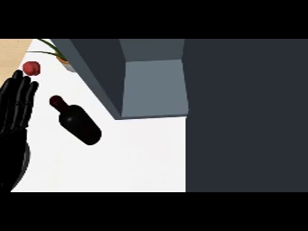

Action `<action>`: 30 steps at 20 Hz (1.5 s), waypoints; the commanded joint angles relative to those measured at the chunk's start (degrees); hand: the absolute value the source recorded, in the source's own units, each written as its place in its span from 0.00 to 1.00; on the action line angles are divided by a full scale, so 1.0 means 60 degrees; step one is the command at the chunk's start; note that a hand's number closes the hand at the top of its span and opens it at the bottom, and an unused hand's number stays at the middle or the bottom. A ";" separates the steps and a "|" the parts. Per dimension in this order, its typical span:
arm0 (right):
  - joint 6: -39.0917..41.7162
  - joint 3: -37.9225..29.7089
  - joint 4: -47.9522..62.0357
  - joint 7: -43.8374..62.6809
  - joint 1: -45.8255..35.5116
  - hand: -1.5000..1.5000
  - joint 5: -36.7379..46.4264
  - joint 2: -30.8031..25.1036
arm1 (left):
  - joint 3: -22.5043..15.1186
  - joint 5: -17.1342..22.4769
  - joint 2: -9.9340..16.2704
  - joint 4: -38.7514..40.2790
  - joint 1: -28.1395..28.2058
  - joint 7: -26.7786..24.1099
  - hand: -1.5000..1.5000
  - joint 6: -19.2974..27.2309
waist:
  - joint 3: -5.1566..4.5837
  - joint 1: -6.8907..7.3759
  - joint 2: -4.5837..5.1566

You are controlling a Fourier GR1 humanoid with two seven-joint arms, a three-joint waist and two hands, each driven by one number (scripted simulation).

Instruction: Pick up the wine, place it into the cabinet and close the cabinet

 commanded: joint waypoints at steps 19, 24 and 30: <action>0.0852 0.1548 -0.3960 0.3347 0.1654 0.00 -0.1676 -0.0274 | -0.0082 0.8128 0.1291 -0.0417 -0.1316 0.3640 0.00 -0.2679 | -0.0164 0.0411 -0.0052; 0.0449 0.1651 -0.4192 0.4297 0.1011 0.00 -0.1427 -0.0191 | -0.0249 0.7884 0.1072 -0.1133 -0.1776 0.4270 0.00 -0.1755 | -0.0163 0.0403 -0.0049; 0.0440 0.1043 -0.4063 0.4533 0.0521 0.00 -0.1947 -0.0250 | -0.0618 0.7771 0.0862 -0.2672 -0.2146 0.5240 0.00 -0.0292 | -0.0156 0.0400 -0.0058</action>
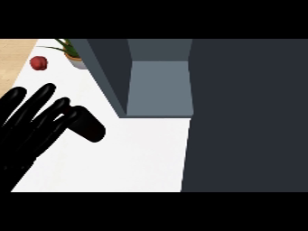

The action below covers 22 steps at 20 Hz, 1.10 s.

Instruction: Pick up the wine, place it into the cabinet and close the cabinet

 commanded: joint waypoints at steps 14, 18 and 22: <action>-0.0063 -0.1105 -0.0148 0.1344 -0.1558 0.00 -0.1044 -0.0196 | 0.0493 -0.0283 -0.0251 -0.0096 0.0479 0.0722 0.00 0.0737 | -0.0003 0.0044 0.0015; -0.0288 -0.0141 -0.1117 0.1431 -0.0439 0.00 -0.0228 0.0278 | 0.1005 -0.0517 -0.0127 0.0790 -0.0073 0.0654 0.00 0.0796 | -0.0003 -0.0039 0.0010; -0.0156 -0.0779 -0.0382 0.0971 -0.0936 0.00 -0.0436 0.0205 | 0.1534 -0.0595 -0.0074 0.1125 0.0649 -0.0094 0.00 -0.0306 | -0.0003 0.0015 0.0015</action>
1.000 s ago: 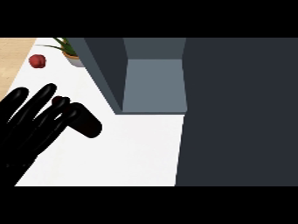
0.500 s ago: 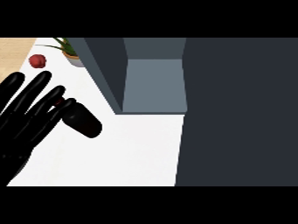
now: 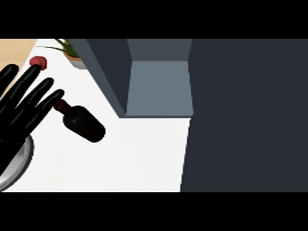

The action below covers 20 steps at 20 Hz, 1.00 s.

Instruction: Pick up the wine, place it into the cabinet and close the cabinet

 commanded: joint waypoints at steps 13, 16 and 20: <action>-0.0254 0.0399 -0.0500 0.0574 -0.0440 0.00 0.0038 0.0298 | 0.1722 -0.0856 0.0620 0.3273 0.0055 -0.1910 0.00 -0.2129 | -0.0001 0.0030 0.0000; -0.0413 0.0644 -0.1234 0.0982 -0.0279 0.00 0.0240 0.0337 | 0.1542 -0.1827 0.0415 0.4748 -0.0632 -0.2724 0.00 -0.2131 | -0.0005 -0.0051 0.0007; -0.0192 0.0371 -0.0858 0.1011 -0.0298 0.00 -0.0074 0.0148 | 0.1673 -0.2108 0.0601 0.6339 -0.1175 -0.3298 0.00 -0.2661 | -0.0002 -0.0048 0.0013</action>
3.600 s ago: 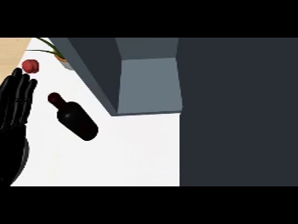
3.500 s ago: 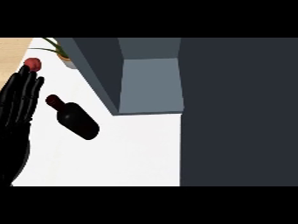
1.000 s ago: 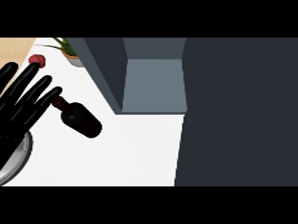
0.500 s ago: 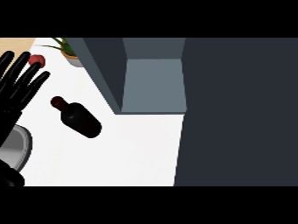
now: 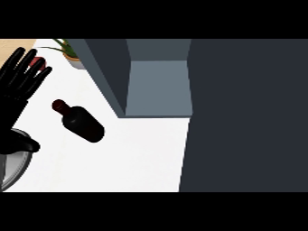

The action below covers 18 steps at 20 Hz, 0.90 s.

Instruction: Pick up the wine, place it into the cabinet and close the cabinet

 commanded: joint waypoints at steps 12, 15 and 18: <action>0.0081 -0.1024 -0.0944 0.0771 -0.0178 0.00 -0.1275 -0.0259 | -0.0116 -0.1975 0.0092 0.4511 -0.0382 -0.2836 0.00 -0.1637 | 0.0001 -0.0004 0.0006; -0.0025 -0.0274 -0.0896 0.0702 -0.0155 0.00 -0.0460 -0.0022 | 0.0104 -0.2025 0.0559 0.5654 -0.0462 -0.3444 0.00 -0.2491 | -0.0003 0.0006 0.0003; 0.0139 -0.0255 -0.0721 0.0274 0.0193 0.00 -0.0432 0.0074 | -0.0249 -0.3085 0.0159 0.6639 -0.0579 -0.4669 0.00 -0.2219 | -0.0001 -0.0004 0.0006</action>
